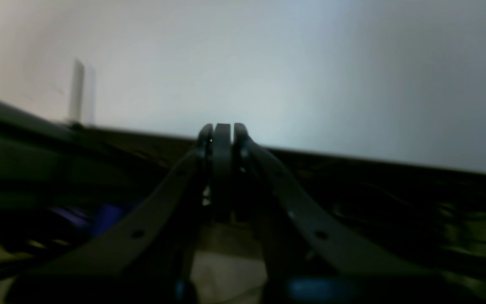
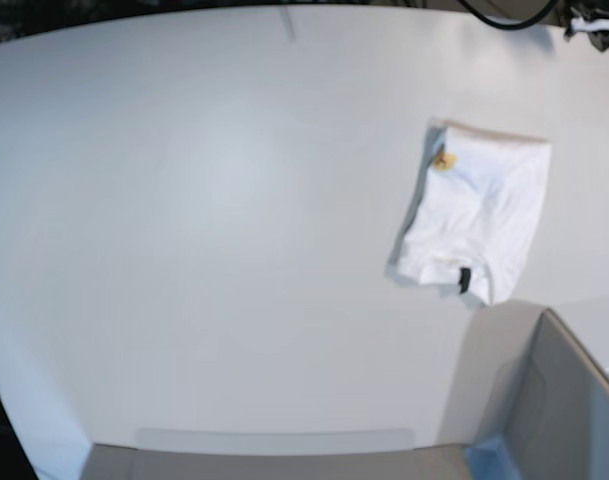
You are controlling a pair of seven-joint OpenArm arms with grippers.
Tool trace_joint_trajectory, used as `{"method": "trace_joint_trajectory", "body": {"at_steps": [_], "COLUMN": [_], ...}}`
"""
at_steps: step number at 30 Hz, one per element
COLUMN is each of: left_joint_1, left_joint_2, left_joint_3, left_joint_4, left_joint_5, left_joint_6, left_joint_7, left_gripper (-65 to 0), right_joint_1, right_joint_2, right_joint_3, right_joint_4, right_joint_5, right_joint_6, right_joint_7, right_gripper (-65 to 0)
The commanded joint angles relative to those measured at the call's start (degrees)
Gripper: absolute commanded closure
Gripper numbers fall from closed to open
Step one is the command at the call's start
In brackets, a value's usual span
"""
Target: Layout the t-shirt on the table in an organized manner, then fold the t-shirt properly
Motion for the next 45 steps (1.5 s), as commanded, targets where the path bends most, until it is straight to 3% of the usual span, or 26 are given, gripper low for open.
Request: {"method": "trace_joint_trajectory", "body": {"at_steps": [1,6,11,14,19,22,31,39,45], "left_joint_1": [1.1,2.7,3.5,4.3,4.2,4.1,3.8,3.7,-1.4], "left_joint_2": [0.2,0.5,3.5,4.2,5.9,7.1,9.9,9.9,10.3], "left_joint_3": [-2.2,-5.6,-5.7,-5.9,-5.2,-2.2,3.0,11.7,17.7], "left_joint_4": [0.9,0.7,0.6,0.5,-1.1,-2.1,-10.7,-21.4,-31.0], "left_joint_5": [-0.4,-0.3,-0.1,0.3,4.8,7.8,11.2,11.8,21.4], "left_joint_6": [-0.1,-0.1,-7.3,-7.4,-7.4,-7.4,-7.4,-7.4,-7.3], "left_joint_7": [-0.9,4.1,7.7,8.3,8.5,8.5,7.6,2.6,-1.2], "left_gripper": [0.0,0.0,0.0,0.0,0.0,0.0,0.0,0.0,0.0], "right_joint_1": [-1.2,-1.2,-1.2,-1.2,-1.2,0.3,10.0,20.1,27.3], "right_joint_2": [1.1,3.8,5.6,8.3,11.6,13.5,14.5,15.8,16.5], "right_joint_3": [-0.5,-2.0,-4.9,-8.1,-9.4,-9.8,-16.3,-20.7,-25.9], "right_joint_4": [0.6,-0.7,-5.0,-8.4,-17.0,-24.1,-40.6,-52.5,-61.0], "right_joint_5": [-0.2,-0.2,-0.1,-0.1,7.1,7.9,8.1,8.2,8.2], "right_joint_6": [-0.8,-4.3,-4.3,-4.6,-4.6,-4.6,-4.6,-4.6,-4.4], "right_joint_7": [1.9,1.9,1.9,2.4,8.6,10.2,12.4,12.2,12.0], "right_gripper": [-1.8,-1.7,-1.7,-1.7,-1.7,-1.7,-1.7,-1.8,-1.8]}}
